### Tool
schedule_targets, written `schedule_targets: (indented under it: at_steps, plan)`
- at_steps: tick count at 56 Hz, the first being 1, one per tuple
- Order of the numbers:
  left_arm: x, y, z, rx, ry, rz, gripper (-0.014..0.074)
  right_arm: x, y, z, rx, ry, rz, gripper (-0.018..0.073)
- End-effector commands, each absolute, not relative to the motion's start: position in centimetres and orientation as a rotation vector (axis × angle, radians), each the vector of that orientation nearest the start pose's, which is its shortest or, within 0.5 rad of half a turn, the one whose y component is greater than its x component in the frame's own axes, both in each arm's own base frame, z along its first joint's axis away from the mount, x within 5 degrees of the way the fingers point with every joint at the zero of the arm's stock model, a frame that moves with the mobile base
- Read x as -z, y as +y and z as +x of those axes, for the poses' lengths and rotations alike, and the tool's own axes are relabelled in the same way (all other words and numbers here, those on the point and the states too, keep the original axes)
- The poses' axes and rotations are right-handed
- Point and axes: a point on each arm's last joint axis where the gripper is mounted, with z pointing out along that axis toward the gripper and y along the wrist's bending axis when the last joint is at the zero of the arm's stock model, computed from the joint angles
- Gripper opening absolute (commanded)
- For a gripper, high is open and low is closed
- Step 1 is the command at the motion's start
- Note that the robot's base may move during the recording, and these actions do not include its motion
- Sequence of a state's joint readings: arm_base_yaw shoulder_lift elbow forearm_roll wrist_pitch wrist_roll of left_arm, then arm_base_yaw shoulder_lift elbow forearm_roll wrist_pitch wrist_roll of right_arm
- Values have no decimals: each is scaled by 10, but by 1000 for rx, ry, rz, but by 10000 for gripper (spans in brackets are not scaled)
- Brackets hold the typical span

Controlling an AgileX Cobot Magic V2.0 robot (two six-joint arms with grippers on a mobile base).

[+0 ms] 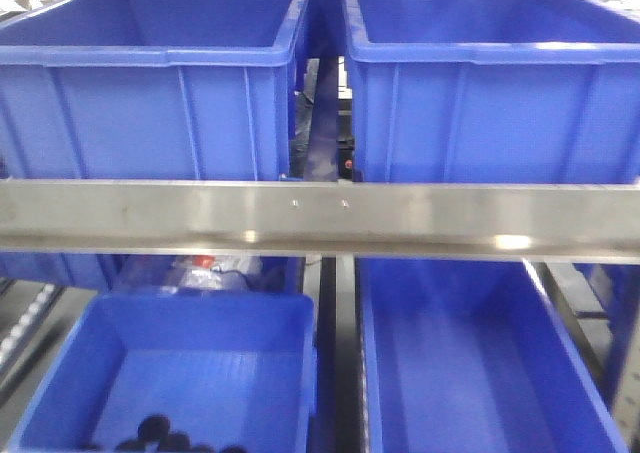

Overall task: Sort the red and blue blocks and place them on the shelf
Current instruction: 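Drive the base up to the shelf with two blue bins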

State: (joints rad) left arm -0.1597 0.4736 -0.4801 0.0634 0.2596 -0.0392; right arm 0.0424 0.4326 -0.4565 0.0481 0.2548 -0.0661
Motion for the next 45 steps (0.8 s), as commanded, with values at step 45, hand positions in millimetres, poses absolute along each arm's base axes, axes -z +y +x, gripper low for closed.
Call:
schedule_targets:
  at_steps: [45]
  plan:
    - [-334,-15,103,97,1616,135,256,-331,4,97,-16,1599,-57,384]
